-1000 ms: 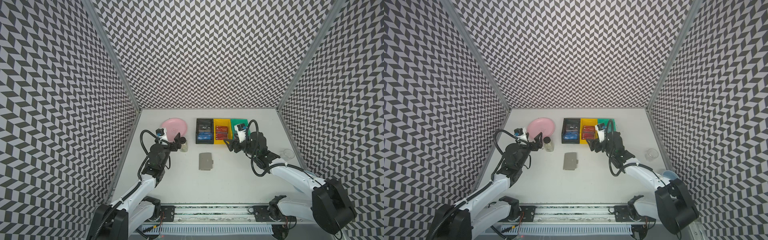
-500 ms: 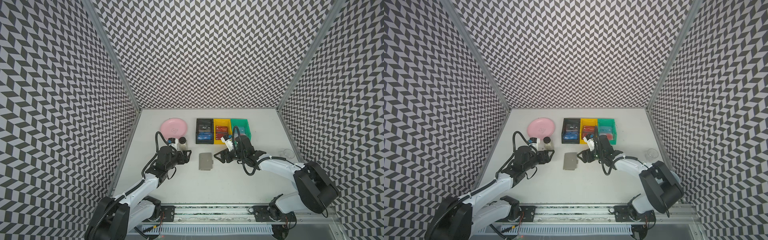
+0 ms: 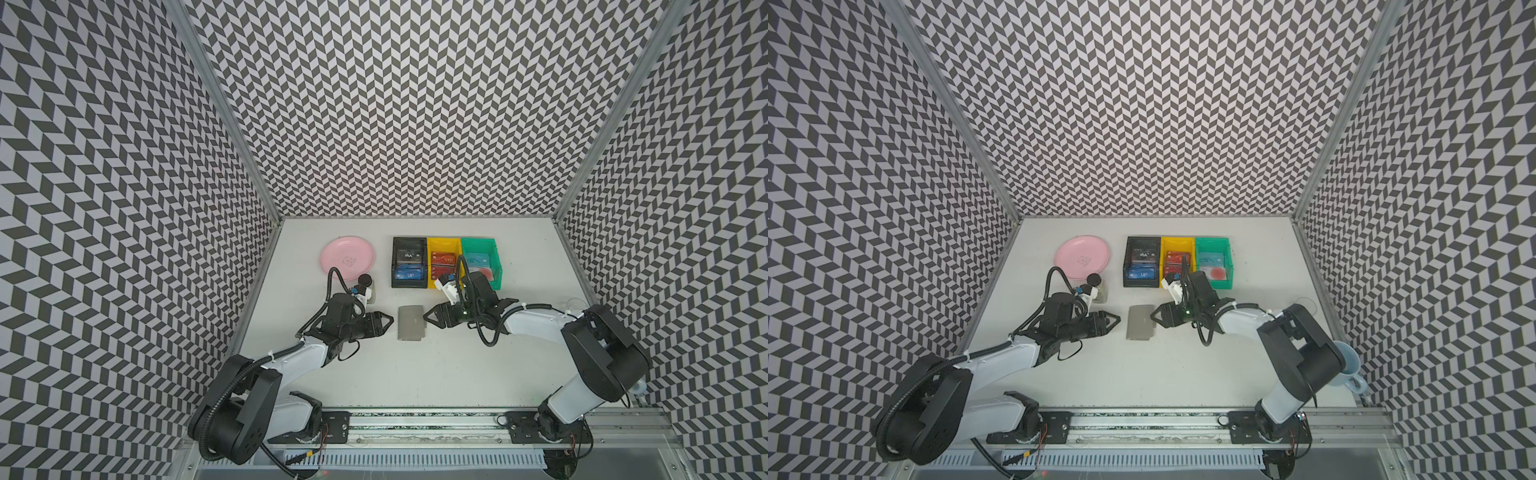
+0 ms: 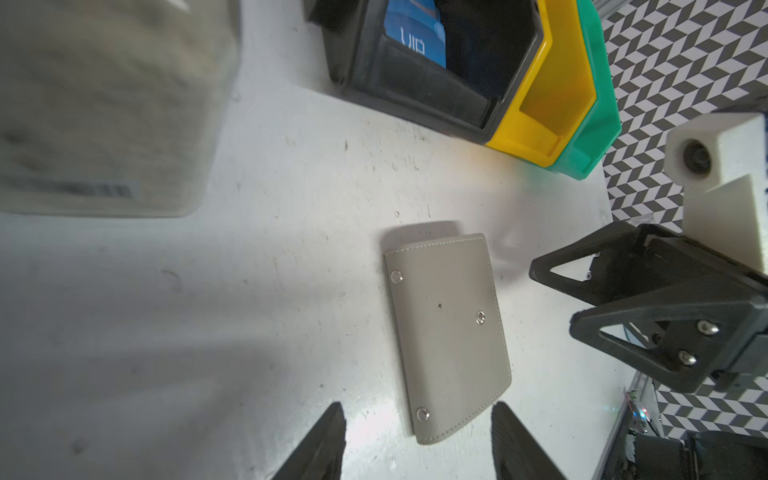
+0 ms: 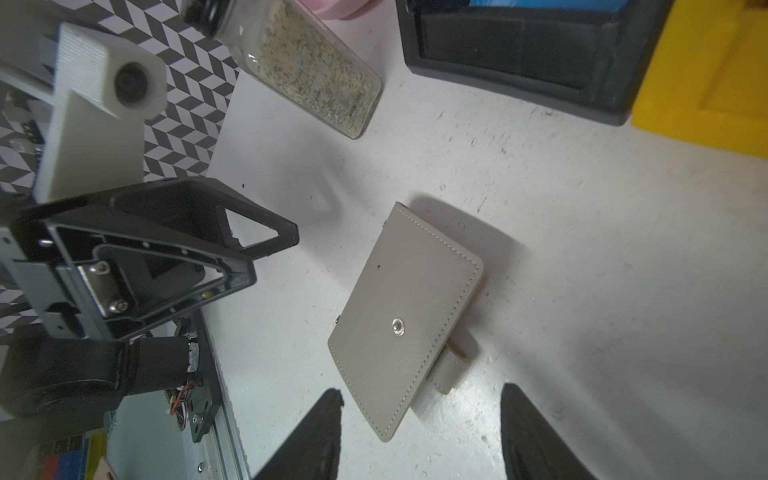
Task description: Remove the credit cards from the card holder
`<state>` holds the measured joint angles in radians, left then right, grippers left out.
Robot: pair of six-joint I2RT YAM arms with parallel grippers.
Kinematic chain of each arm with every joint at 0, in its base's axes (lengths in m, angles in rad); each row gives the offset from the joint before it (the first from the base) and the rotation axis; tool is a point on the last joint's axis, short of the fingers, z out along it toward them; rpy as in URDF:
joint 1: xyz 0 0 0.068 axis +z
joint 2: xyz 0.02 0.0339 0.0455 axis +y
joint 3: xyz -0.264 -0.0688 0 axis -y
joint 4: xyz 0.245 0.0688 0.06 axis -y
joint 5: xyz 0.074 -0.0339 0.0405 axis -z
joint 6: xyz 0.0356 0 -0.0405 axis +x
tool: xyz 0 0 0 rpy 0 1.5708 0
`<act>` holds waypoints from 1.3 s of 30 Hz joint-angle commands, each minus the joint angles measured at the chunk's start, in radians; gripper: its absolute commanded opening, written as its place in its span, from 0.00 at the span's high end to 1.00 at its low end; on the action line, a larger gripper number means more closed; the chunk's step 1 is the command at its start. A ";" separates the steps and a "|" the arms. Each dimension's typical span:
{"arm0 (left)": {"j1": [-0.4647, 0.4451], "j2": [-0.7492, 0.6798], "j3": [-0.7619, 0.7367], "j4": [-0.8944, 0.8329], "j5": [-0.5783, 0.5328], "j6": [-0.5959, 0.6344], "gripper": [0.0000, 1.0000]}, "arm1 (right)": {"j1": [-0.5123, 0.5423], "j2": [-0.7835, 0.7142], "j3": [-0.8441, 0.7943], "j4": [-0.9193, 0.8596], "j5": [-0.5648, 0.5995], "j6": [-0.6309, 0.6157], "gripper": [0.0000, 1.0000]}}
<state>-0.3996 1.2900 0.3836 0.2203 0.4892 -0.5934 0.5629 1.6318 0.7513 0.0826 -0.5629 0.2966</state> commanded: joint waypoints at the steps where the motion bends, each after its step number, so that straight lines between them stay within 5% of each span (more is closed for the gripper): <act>1: -0.015 0.024 0.008 0.073 0.041 -0.022 0.45 | 0.011 0.029 0.023 0.063 -0.025 0.017 0.41; 10: -0.016 0.112 0.019 0.116 0.056 -0.029 0.49 | 0.014 0.083 0.061 0.088 -0.076 0.033 0.45; 18: -0.018 0.194 0.021 0.194 0.112 -0.058 0.63 | 0.015 0.118 0.079 0.088 -0.091 0.039 0.51; 39: -0.078 0.320 0.052 0.273 0.111 -0.089 0.66 | 0.015 0.172 0.092 0.121 -0.148 0.048 0.53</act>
<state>-0.4622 1.5929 0.4145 0.4629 0.5934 -0.6727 0.5732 1.7882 0.8181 0.1448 -0.6792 0.3374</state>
